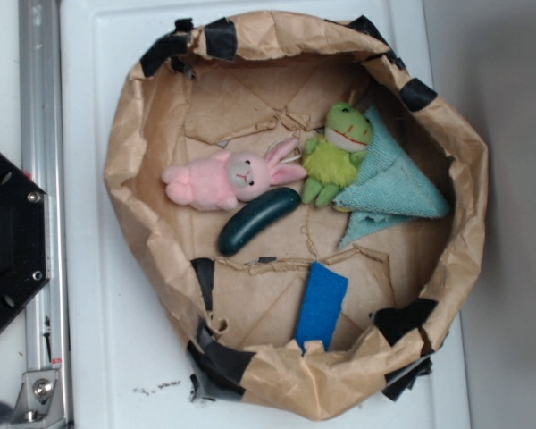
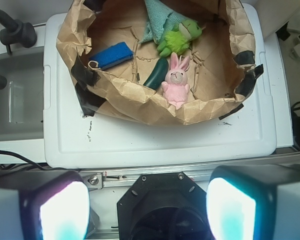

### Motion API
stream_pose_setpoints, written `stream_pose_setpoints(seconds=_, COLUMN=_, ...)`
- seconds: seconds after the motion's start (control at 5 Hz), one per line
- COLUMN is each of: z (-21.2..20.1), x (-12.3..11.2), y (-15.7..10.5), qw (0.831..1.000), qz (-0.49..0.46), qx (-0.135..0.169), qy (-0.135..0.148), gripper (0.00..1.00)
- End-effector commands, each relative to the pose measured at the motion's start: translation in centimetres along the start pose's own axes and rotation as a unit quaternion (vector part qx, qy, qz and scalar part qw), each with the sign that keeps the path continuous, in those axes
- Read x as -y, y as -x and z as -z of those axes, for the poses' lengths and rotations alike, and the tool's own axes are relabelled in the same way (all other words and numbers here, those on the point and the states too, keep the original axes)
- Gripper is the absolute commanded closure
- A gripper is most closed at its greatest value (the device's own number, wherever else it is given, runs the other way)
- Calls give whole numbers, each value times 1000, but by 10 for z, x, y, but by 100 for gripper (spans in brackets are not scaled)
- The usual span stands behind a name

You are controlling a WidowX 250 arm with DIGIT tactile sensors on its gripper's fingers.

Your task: Grab the pink bunny.

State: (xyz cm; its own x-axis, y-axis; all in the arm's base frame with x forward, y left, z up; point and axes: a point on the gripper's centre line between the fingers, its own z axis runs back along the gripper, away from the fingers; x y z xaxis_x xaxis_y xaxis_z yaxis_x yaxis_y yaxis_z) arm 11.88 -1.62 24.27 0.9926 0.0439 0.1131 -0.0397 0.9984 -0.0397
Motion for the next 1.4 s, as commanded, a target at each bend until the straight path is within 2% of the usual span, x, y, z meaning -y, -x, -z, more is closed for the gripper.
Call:
stream_pose_setpoints(seconds=0.0, z=0, x=0, y=0, qw=1000, qz=0, qx=0, qy=0, gripper=0)
stream_pose_setpoints(seconds=0.2, z=21, x=-17, y=-36, qw=992, qz=125, qx=-9, qy=-16, gripper=0)
stream_pose_setpoints(seconds=0.4, z=42, x=-27, y=-73, qw=987, qz=157, qx=21, qy=-4, gripper=0)
stream_pose_setpoints(seconds=1.2, z=42, x=-27, y=-73, qw=987, qz=157, qx=21, qy=-4, gripper=0)
